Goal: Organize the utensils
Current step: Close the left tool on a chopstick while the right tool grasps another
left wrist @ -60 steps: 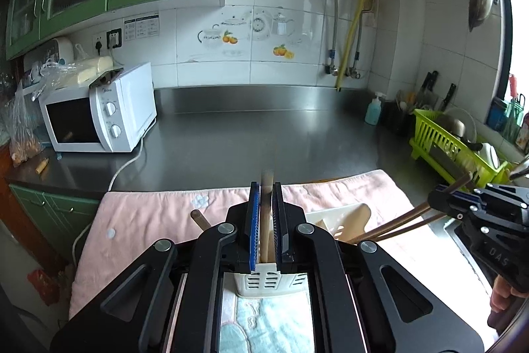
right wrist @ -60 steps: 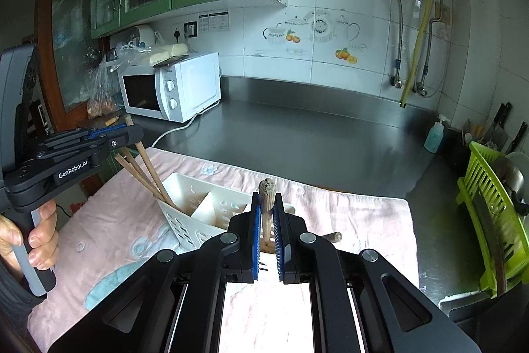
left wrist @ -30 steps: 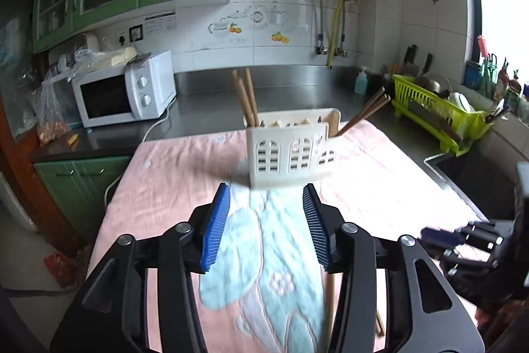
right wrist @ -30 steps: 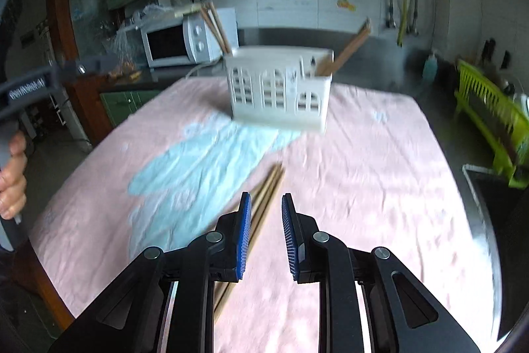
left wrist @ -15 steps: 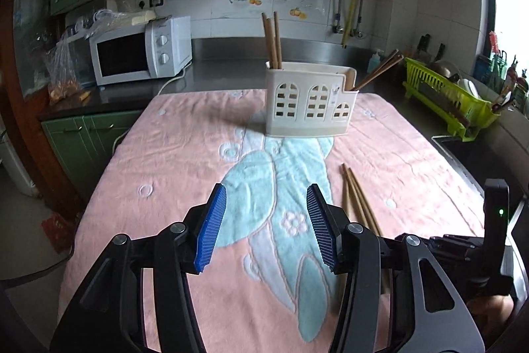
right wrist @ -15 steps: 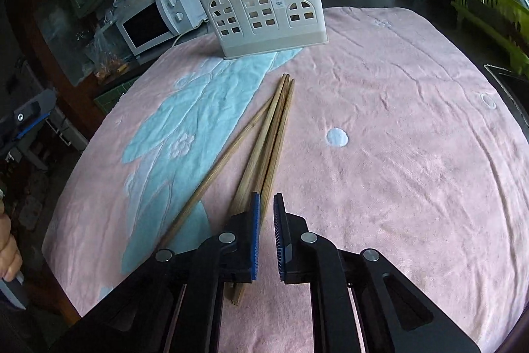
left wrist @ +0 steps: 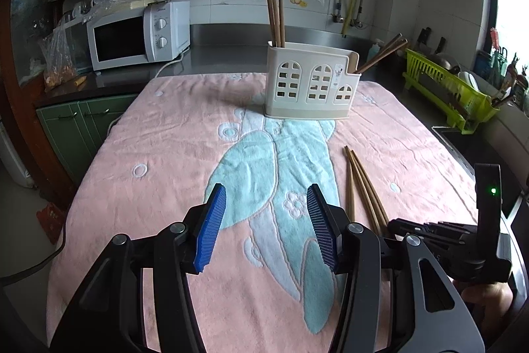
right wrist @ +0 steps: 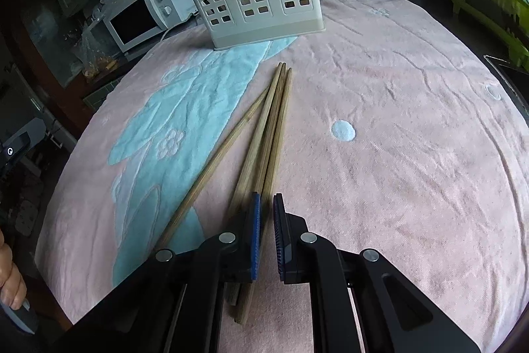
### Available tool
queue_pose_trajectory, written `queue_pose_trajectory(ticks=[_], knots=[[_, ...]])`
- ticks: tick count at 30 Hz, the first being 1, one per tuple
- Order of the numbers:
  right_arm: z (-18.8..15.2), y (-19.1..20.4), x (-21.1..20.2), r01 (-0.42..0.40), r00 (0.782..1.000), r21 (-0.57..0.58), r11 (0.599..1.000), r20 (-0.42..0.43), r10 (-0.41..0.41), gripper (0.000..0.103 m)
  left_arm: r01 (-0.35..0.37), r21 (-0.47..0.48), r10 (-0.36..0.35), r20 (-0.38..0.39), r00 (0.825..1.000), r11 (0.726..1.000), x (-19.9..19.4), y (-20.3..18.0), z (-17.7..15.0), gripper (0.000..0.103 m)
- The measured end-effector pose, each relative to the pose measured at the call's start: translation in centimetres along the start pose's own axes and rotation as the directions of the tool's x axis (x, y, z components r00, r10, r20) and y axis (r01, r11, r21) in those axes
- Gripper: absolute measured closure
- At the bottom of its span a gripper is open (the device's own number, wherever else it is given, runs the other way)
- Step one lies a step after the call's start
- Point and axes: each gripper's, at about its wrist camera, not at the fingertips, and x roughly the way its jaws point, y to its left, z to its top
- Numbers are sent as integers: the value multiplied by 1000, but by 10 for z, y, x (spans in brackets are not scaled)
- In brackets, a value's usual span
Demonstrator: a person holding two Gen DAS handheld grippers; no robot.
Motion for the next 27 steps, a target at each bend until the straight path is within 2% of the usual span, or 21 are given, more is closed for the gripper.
queue_pose_trajectory(ticks=[5, 11, 16, 20, 23, 27], knots=[[-1, 11, 2, 63, 998, -63, 996, 5, -63, 95, 3, -4, -3, -15, 1000, 1000, 5, 0, -5, 51], [-2, 10, 2, 72, 997, -70, 995, -5, -73, 95, 1, -13, -2, -21, 1000, 1000, 5, 3, -6, 51], [-3, 13, 1, 113, 994, -100, 989, -3, -114, 95, 8, -9, -8, -23, 1000, 1000, 4, 2, -8, 51], [-6, 13, 3, 86, 996, -92, 992, -28, -89, 94, 10, -15, -10, -30, 999, 1000, 5, 3, -10, 51], [-10, 20, 5, 126, 992, -134, 983, -10, -129, 93, 20, -15, -20, -37, 999, 1000, 6, 1, -12, 51], [-11, 18, 4, 117, 993, -137, 984, -5, -118, 94, 55, -3, -55, -51, 997, 998, 8, -6, -16, 51]])
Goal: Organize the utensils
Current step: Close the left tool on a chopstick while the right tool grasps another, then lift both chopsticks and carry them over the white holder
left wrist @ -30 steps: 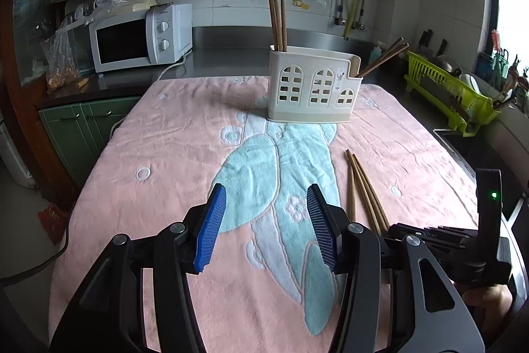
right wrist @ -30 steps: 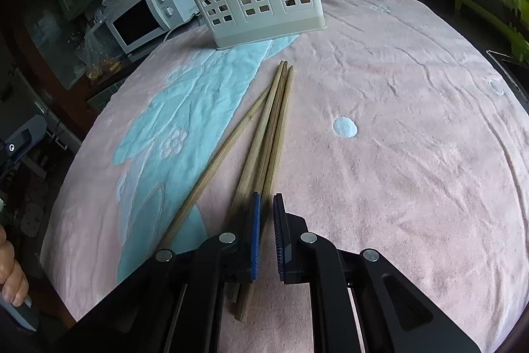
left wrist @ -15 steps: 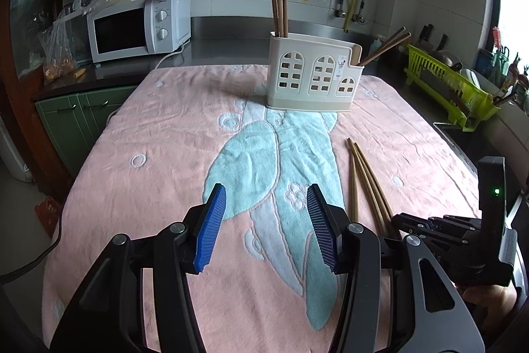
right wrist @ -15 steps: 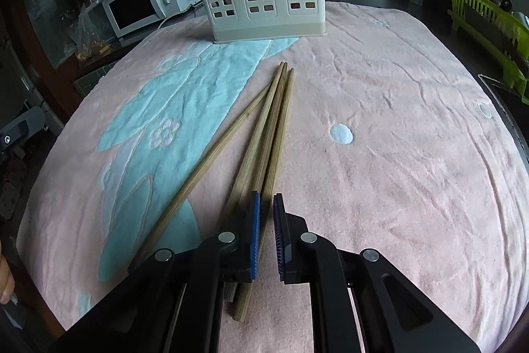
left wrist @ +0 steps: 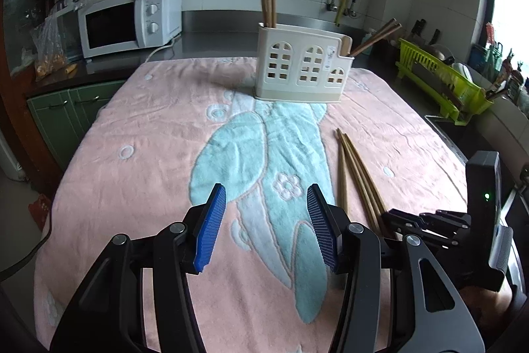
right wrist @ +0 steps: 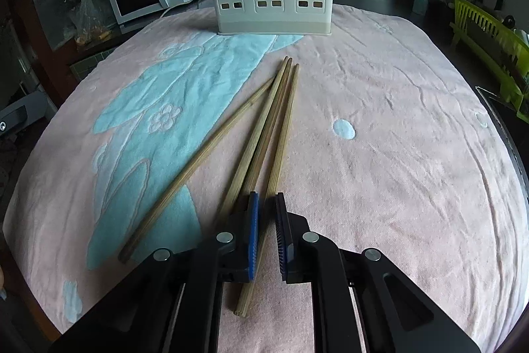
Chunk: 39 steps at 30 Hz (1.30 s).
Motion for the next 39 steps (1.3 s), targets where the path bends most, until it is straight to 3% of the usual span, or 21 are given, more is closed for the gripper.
queue_pose_trajectory(ticks=[5, 13, 19, 23, 32, 39], knots=[[-2, -8, -5, -18, 1000, 23, 1000, 12, 18, 95, 65, 32, -64, -39, 997, 997, 10, -14, -9, 51], [-7, -23, -21, -17, 999, 41, 999, 49, 15, 96, 184, 72, -171, -159, 972, 980, 45, -47, -33, 53], [-7, -27, -39, -11, 995, 28, 1000, 104, 8, 96, 229, 87, -207, -211, 955, 969, 65, -63, -40, 69], [-5, -32, -51, -14, 990, 27, 1000, 141, 10, 96, 223, 91, -197, -234, 952, 971, 76, -68, -42, 79], [4, -39, -73, -23, 978, 23, 999, 208, 18, 96, 192, 84, -168, -237, 957, 978, 86, -72, -42, 83], [7, -40, -78, -28, 974, 15, 1000, 225, 24, 96, 138, 100, -111, -234, 966, 985, 88, -74, -39, 97]])
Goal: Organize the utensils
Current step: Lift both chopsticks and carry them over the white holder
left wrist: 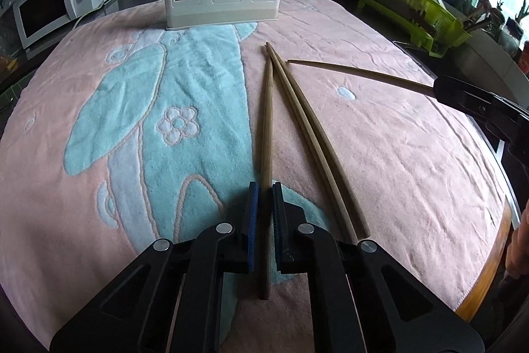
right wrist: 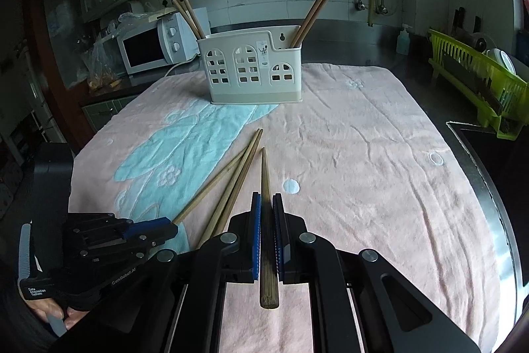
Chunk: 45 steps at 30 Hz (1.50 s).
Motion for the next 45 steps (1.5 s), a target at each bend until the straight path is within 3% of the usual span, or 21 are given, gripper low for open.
queue_pose_trajectory(ticks=[5, 18, 26, 36, 45], knots=[[3, 1, -6, -1, 1000, -9, 1000, 17, 1, 96, -6, -13, 6, 14, 1000, 1000, -8, 1, 4, 97], [34, 2, -20, -28, 996, -30, 999, 87, 31, 96, 43, -26, -36, 214, 976, 999, -69, 11, 48, 98], [71, 1, -15, -76, 992, -63, 995, 100, 82, 96, 78, -57, -62, 251, 966, 995, -75, 21, 69, 97], [131, -8, -20, -153, 980, -99, 983, 114, 164, 96, 67, -56, -46, 320, 946, 996, -96, 31, 124, 98], [183, -17, -21, -152, 972, -129, 980, 161, 172, 96, 48, -55, -23, 383, 923, 997, -114, 38, 165, 98]])
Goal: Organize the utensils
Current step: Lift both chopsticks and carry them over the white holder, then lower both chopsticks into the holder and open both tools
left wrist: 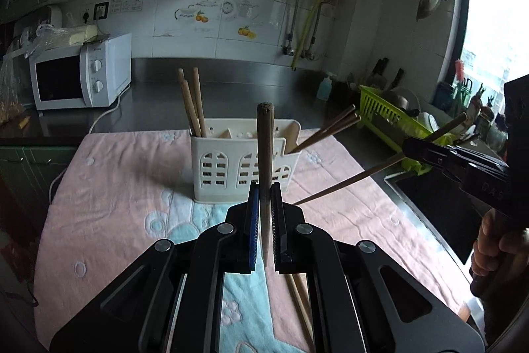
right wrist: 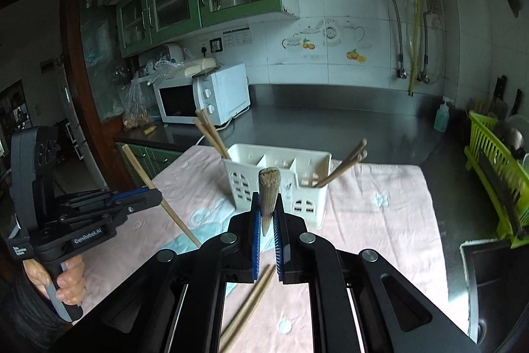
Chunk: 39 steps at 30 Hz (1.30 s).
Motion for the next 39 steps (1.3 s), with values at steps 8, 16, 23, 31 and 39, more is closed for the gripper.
queue_pose_trajectory(ticks=[8, 16, 23, 31, 39], knots=[[39, -13, 11, 36, 998, -18, 999, 53, -35, 96, -33, 35, 29, 117, 993, 999, -3, -3, 63, 98], [63, -28, 42, 105, 993, -35, 994, 60, -103, 96, -90, 48, 79, 192, 978, 995, 19, -6, 110, 98], [67, -41, 76, 116, 993, -48, 992, 12, -115, 96, -128, 0, 126, 204, 971, 992, 54, 14, 127, 98], [53, -45, 116, 103, 991, -54, 993, -84, -107, 96, -175, 3, 174, 97, 980, 984, 98, 32, 114, 97], [46, -39, 121, 111, 989, -55, 992, -89, -116, 83, -158, 27, 157, 53, 986, 987, 102, 36, 98, 92]])
